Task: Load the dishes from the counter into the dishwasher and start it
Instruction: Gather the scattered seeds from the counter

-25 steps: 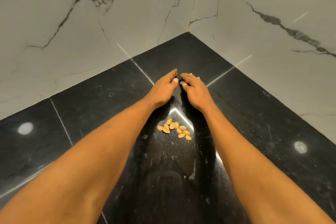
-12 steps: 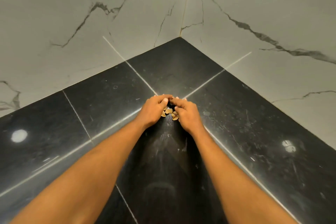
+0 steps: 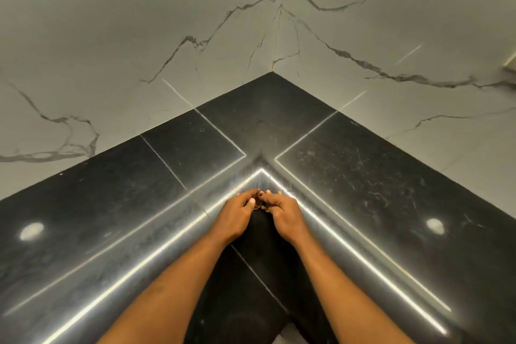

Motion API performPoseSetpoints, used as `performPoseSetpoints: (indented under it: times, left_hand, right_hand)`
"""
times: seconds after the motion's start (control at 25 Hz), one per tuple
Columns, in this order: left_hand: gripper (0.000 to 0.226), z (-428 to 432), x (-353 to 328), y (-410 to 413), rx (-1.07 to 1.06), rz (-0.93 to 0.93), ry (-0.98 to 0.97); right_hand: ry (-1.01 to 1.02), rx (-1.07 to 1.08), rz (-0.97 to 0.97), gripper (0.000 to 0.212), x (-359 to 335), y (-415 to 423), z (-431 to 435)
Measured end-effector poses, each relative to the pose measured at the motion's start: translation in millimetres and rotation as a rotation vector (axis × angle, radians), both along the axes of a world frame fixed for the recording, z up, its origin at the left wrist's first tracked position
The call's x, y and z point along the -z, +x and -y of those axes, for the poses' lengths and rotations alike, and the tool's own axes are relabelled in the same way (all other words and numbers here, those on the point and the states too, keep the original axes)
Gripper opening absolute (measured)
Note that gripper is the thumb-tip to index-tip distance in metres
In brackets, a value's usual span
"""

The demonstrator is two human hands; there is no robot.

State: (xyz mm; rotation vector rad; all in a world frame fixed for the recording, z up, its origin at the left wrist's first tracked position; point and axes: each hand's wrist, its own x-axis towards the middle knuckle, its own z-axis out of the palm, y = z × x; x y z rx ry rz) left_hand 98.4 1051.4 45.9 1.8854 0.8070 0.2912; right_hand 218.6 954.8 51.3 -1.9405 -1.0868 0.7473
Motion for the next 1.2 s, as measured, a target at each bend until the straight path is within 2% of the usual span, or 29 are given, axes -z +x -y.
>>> performPoseSetpoints:
  times: [0.2, 0.28, 0.4, 0.48, 0.56, 0.72, 0.88, 1.0, 1.04, 1.2]
  left_hand:
    - [0.043, 44.8, -0.4, -47.4, 0.022, -0.034, -0.045]
    - [0.060, 54.3, -0.7, -60.3, 0.045, -0.034, -0.042]
    - [0.084, 61.3, -3.0, -75.5, -0.025, -0.032, -0.068]
    - [0.088, 68.8, 0.3, -86.0, -0.113, -0.013, -0.083]
    - [0.085, 75.7, 2.3, -90.5, -0.149, -0.019, -0.057]
    - [0.069, 87.8, -8.0, -91.0, -0.162, -0.099, 0.089]
    - [0.054, 87.8, -10.5, -90.4, -0.105, -0.214, 0.305]
    - [0.057, 80.4, -17.1, -87.9, -0.090, -0.301, 0.306]
    - [0.059, 76.4, -19.2, -86.6, -0.079, -0.313, 0.286]
    - [0.066, 59.7, -22.6, -81.4, -0.021, -0.347, 0.249]
  right_hand:
    - [-0.034, 0.014, -0.019, 0.053, -5.6, -50.5, 42.5]
    - [-0.023, 0.042, -0.043, 0.056, -4.0, -62.9, 51.9]
    - [0.017, 0.266, -0.097, 0.062, -0.1, -62.9, 64.9]
    - [-0.009, 0.366, -0.082, 0.072, 0.0, -63.8, 78.1]
    - [-0.085, 0.350, -0.012, 0.075, -2.4, -67.5, 85.8]
    - [-0.179, 0.306, 0.207, 0.054, -9.7, -80.3, 78.5]
    - [-0.250, 0.283, 0.296, 0.033, -20.5, -87.3, 65.9]
    - [-0.302, 0.276, 0.329, 0.022, -27.3, -79.5, 59.6]
    - [-0.324, 0.283, 0.317, 0.023, -29.6, -75.3, 58.5]
    - [-0.419, 0.196, 0.221, 0.076, -31.2, -62.9, 50.1]
